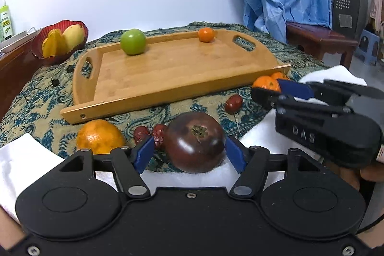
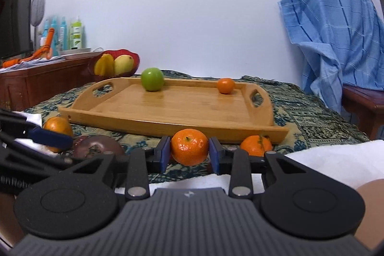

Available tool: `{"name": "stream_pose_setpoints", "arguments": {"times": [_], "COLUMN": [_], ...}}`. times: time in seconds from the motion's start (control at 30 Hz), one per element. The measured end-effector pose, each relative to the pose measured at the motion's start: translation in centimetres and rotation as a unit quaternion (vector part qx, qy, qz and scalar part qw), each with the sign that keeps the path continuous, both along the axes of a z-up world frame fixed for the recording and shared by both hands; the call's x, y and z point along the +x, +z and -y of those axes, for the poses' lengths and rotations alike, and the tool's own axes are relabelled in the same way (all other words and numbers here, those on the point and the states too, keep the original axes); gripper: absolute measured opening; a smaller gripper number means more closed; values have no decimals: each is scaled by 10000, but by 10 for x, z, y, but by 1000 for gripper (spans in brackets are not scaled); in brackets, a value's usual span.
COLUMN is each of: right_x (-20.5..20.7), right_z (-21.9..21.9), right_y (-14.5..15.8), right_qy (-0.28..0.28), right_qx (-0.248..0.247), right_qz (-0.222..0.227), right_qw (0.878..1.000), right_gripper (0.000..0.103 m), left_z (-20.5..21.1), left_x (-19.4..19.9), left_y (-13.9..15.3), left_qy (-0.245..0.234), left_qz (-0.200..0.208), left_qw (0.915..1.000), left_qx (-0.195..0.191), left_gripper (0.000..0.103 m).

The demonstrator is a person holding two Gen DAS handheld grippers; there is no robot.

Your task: Organize fruits

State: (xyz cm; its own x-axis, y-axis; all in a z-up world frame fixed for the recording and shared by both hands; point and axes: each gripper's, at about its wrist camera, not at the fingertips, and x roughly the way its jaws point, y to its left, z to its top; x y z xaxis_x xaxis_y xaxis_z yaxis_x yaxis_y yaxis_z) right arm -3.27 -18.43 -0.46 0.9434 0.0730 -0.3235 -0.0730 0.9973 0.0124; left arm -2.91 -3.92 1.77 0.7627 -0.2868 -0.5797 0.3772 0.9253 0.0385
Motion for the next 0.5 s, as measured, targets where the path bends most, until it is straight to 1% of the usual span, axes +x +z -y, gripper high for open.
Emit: {"name": "stream_pose_setpoints", "arguments": {"times": [0.1, 0.2, 0.3, 0.5], "right_x": [2, 2, 2, 5], "right_z": [2, 3, 4, 3], "right_y": [0, -1, -2, -2], "right_qy": [-81, -125, -154, -193], "right_qx": [51, 83, 88, 93], "right_qz": [-21, -52, -61, -89], "right_qw": [10000, 9999, 9998, 9997], "right_gripper": [40, 40, 40, 41], "left_z": [8, 16, 21, 23], "left_x": [0, 0, 5, 11], "left_y": [-4, -9, -17, -22], "left_qy": [-38, 2, 57, 167], "left_qz": [70, 197, 188, 176], "left_qw": [9999, 9994, 9989, 9989], "left_qx": [101, 287, 423, 394], "left_gripper": [63, 63, 63, 62]}}
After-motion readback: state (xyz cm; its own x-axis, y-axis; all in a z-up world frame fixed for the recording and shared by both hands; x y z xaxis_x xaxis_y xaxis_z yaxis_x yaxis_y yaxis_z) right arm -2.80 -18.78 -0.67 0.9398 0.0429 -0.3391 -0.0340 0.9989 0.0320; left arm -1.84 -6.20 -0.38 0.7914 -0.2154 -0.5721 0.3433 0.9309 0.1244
